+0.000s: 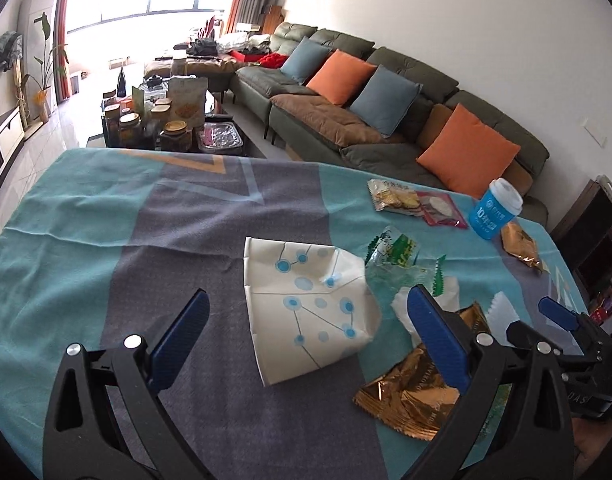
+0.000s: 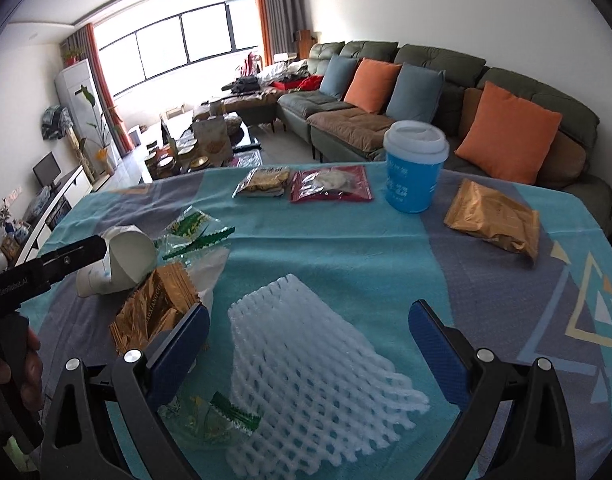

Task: Collect trash
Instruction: 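Grasp the white foam net with the right tool while the left tool grasps the paper cup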

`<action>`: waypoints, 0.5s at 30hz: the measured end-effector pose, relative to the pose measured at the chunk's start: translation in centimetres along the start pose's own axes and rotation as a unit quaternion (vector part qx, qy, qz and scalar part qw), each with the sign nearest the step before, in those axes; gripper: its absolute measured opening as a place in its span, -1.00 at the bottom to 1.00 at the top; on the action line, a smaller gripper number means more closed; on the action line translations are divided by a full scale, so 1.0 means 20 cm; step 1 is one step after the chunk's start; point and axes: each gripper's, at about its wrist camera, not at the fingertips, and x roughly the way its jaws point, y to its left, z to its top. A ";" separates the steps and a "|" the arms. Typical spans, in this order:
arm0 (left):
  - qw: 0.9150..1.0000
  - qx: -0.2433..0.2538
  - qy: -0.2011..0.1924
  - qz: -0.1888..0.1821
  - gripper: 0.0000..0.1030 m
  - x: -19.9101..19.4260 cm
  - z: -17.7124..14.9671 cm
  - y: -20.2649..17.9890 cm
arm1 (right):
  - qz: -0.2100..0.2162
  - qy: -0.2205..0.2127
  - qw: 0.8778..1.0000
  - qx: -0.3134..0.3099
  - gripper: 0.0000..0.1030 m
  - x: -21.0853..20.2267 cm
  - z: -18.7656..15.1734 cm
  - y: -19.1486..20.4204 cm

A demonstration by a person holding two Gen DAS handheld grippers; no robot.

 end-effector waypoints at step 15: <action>0.999 -0.014 0.041 0.012 0.83 0.17 -0.01 0.01 | 0.046 0.082 0.996 0.003 -0.06 0.14 0.01 -0.04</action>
